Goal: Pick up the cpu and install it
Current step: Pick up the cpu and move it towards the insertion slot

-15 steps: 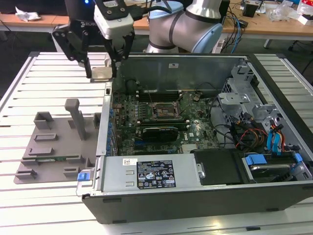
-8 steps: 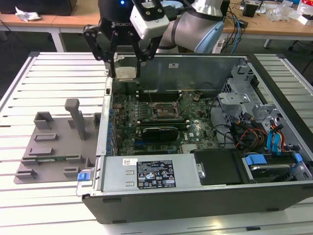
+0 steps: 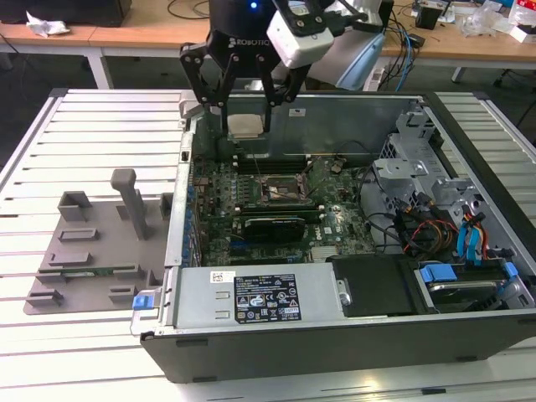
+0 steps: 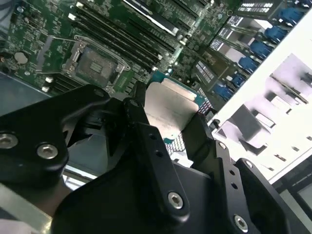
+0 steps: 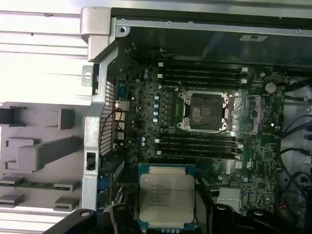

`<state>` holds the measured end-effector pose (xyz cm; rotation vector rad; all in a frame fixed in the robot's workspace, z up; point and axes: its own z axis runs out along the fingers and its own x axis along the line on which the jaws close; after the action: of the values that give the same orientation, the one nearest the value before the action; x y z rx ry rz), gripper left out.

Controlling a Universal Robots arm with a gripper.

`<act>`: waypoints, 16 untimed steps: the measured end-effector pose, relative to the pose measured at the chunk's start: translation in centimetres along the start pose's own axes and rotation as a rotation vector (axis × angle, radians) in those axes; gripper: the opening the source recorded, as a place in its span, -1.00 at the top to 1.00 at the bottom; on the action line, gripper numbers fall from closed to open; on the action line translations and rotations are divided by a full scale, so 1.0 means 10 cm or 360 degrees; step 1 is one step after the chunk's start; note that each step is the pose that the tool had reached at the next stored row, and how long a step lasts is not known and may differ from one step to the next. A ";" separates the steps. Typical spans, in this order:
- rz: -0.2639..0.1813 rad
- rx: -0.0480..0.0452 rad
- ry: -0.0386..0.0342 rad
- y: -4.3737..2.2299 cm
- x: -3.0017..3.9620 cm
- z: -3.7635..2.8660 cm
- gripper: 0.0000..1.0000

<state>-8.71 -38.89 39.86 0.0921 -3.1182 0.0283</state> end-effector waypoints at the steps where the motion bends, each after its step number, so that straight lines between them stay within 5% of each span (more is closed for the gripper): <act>1: 0.0000 0.0000 0.0000 -0.001 -0.024 -0.001 -0.09; 5: 0.0000 0.0000 0.0000 -0.016 -0.285 -0.006 -0.09; 12: 0.0000 0.0000 0.0000 -0.029 -0.499 -0.010 -0.09; 16: 0.0000 0.0000 0.0001 -0.043 -0.744 -0.015 -0.09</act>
<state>-1.26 -38.88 39.85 0.0922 -3.1177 0.0283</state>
